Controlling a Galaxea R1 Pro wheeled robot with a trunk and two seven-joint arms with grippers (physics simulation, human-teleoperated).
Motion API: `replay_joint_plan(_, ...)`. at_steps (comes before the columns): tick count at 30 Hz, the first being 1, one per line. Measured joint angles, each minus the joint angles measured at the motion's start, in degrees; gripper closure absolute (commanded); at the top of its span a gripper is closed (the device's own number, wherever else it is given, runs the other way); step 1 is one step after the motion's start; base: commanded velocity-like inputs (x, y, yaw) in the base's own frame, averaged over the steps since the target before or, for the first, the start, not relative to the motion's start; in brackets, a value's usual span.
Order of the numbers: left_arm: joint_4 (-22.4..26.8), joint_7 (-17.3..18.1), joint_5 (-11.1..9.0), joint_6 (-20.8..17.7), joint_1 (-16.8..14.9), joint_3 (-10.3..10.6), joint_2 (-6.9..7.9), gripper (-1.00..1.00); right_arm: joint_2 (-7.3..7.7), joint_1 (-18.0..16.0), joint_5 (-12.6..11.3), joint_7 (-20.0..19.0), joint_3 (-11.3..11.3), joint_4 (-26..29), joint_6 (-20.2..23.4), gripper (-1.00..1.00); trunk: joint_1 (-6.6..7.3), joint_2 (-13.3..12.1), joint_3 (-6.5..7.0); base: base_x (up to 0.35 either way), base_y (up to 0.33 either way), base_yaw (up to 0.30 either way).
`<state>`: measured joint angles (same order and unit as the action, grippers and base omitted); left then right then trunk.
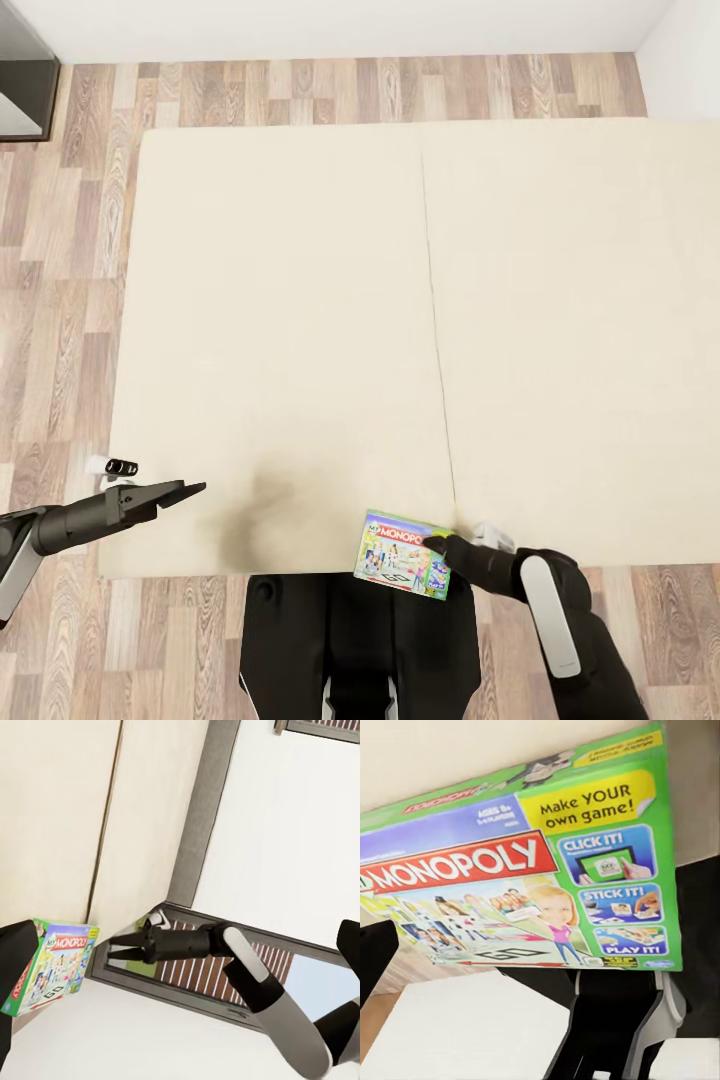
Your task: Put all the toys in the child's room - the three board games (two on the bed and one on the table), the two jigsaw puzzles on the table, and the tennis ball on the table - inside the toy box on the table in the child's room.
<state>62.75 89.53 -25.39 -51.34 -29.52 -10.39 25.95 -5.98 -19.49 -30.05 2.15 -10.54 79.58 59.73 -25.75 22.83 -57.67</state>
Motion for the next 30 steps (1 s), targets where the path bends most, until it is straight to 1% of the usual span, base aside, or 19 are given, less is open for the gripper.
replay_joint_plan(5,0.0,0.0,0.1,0.0,0.0,0.0,0.03,-1.0,0.76,0.0,0.0,0.0,0.0,-0.4,0.0,-1.0,0.0,0.0,0.0,0.0,0.0,0.0)
replay_joint_plan(21,0.0,0.0,0.0,0.0,0.0,0.0,0.04,-1.0,1.19,0.0,0.2,-0.4,0.1,-0.5,0.0,-1.0,0.0,0.0,0.0,0.0,0.0,0.0)
replay_joint_plan(23,0.0,0.0,0.0,0.0,0.0,0.0,0.03,-1.0,1.49,0.0,0.2,-0.5,0.1,-0.5,0.0,-1.0,0.0,0.0,0.0,0.0,0.0,0.0)
replay_joint_plan(27,0.0,0.0,0.0,0.0,0.0,0.0,0.0,-1.0,2.71,0.0,0.2,-0.5,0.5,-0.5,0.0,-1.0,0.0,0.0,0.0,0.0,0.0,0.0)
replay_joint_plan(30,0.0,0.0,0.1,0.0,0.0,0.0,-0.03,-1.0,3.67,0.0,0.2,-0.6,0.6,-0.6,-1.0,-1.0,0.0,0.0,0.0,0.0,0.0,0.0)
